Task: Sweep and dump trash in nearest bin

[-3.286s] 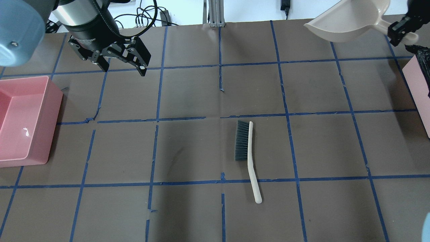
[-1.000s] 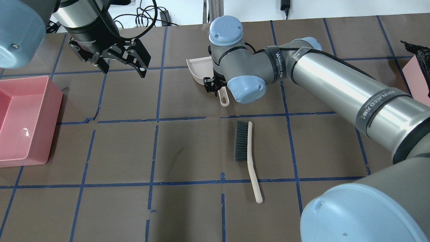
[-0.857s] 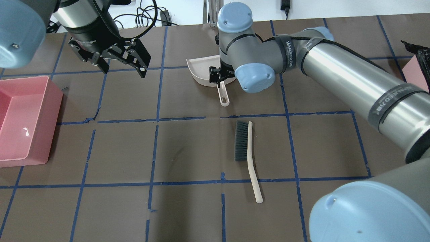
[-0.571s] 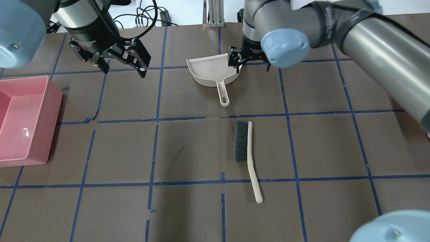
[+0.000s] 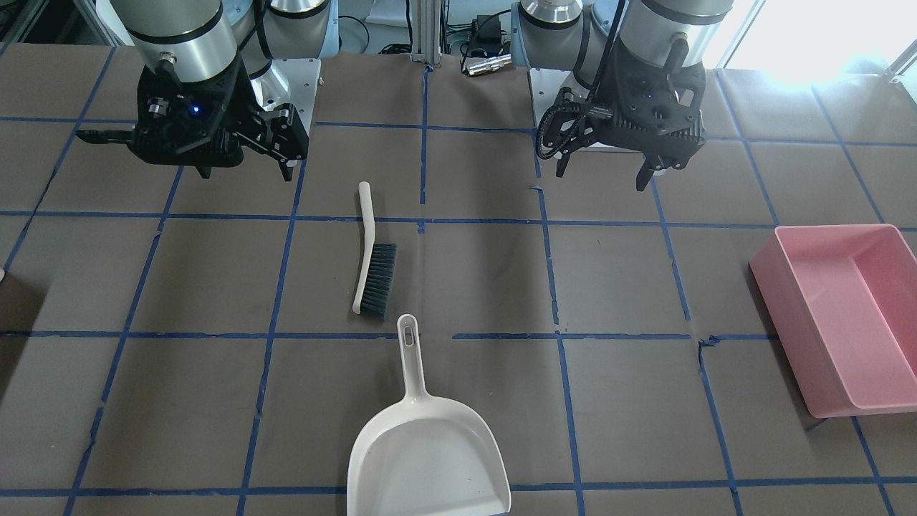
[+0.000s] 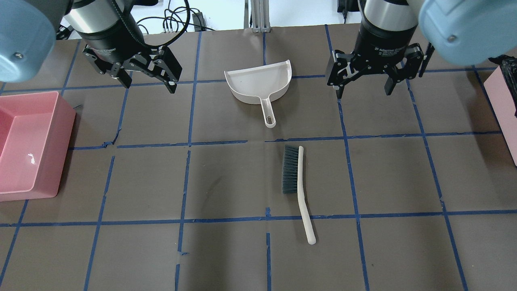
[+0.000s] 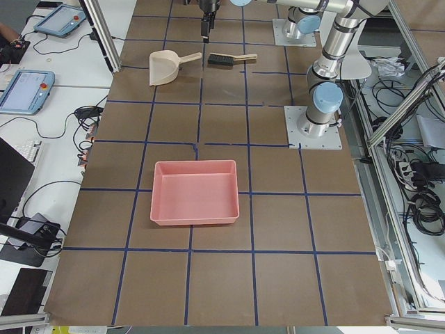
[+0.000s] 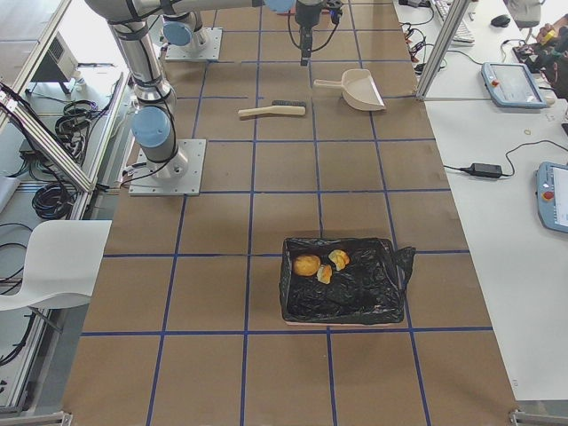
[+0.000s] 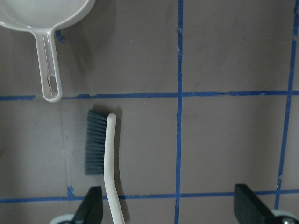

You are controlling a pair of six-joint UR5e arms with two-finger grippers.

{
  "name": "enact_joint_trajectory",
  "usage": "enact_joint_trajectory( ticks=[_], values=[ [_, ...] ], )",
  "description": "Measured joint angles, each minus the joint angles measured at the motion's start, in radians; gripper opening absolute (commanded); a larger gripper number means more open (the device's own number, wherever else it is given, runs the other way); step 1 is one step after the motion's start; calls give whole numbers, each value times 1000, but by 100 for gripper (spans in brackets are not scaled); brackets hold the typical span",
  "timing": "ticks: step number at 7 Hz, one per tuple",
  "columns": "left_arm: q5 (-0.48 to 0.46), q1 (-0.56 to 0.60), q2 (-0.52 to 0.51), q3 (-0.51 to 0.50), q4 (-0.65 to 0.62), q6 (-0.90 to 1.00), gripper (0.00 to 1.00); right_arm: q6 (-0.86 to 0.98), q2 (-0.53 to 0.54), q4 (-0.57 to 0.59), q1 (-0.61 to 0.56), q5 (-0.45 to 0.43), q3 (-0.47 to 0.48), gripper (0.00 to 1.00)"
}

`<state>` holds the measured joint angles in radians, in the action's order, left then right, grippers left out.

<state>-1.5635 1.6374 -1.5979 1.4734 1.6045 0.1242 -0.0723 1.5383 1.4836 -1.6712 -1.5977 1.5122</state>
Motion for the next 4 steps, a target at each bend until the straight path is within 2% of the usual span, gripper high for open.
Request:
enact_joint_trajectory(
  ticks=[2, 4],
  values=[
    [-6, 0, 0, 7, -1, 0, 100, 65, 15, 68, 13, 8, 50, 100],
    [-14, -1, -1, 10, -3, 0, 100, 88, -7, 115, 23, 8, 38, 100]
  ],
)
